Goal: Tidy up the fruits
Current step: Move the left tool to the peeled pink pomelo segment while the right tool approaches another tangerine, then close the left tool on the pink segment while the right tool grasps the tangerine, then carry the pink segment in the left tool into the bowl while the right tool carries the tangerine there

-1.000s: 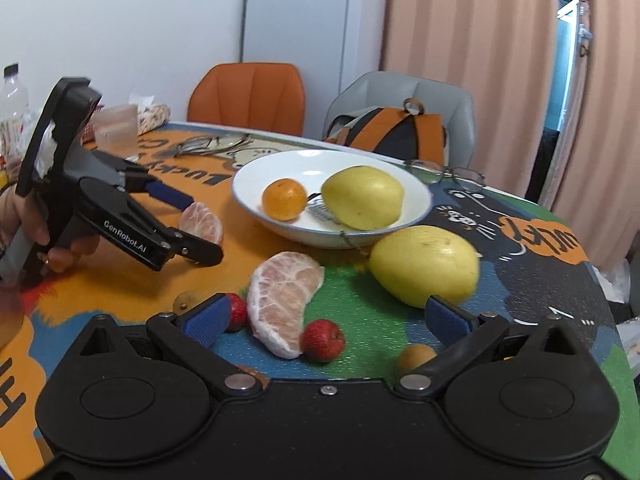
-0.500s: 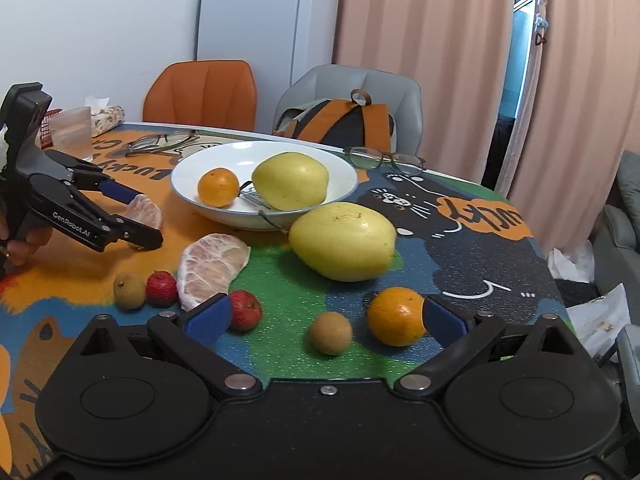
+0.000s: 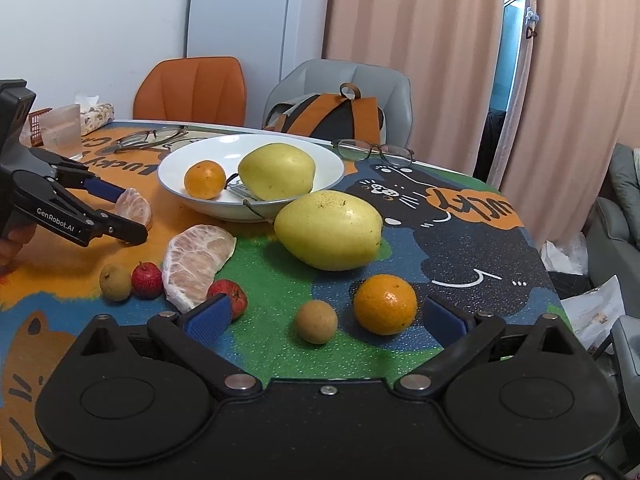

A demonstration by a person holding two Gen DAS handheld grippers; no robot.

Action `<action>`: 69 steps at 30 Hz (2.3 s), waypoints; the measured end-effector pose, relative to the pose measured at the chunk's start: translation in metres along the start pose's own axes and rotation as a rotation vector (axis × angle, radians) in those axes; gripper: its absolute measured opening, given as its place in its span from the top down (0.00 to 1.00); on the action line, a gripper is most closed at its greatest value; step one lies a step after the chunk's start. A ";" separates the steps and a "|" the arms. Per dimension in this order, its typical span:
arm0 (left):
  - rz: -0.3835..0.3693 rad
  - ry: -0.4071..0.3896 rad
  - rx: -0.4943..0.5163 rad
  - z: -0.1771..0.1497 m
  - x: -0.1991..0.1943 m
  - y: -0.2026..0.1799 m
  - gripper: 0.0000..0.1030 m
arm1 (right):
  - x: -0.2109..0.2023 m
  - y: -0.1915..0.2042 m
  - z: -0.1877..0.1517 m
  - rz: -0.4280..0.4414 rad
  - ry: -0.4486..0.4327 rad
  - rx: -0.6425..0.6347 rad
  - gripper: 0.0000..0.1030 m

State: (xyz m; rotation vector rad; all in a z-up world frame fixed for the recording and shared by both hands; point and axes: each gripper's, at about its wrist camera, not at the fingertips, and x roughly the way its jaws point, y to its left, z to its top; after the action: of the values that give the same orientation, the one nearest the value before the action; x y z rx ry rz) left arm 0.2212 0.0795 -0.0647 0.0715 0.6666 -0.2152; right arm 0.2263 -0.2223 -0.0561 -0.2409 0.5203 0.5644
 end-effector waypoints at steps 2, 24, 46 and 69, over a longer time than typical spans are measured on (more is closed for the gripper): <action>0.001 -0.001 -0.003 0.000 0.000 0.000 0.28 | -0.001 0.000 0.001 0.000 -0.004 0.001 0.03; -0.018 -0.016 -0.011 0.002 -0.009 -0.003 0.31 | 0.029 -0.039 0.006 -0.025 0.047 0.166 0.36; -0.014 -0.126 -0.037 0.052 -0.017 -0.004 0.31 | 0.031 -0.055 0.006 0.000 0.060 0.251 0.64; 0.072 -0.086 -0.171 0.091 0.046 0.024 0.31 | 0.016 -0.011 0.049 0.077 -0.060 0.094 0.64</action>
State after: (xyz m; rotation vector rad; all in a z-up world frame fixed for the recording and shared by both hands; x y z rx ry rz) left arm 0.3170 0.0821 -0.0221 -0.0775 0.5931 -0.0905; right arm 0.2636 -0.2072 -0.0219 -0.1143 0.4982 0.6187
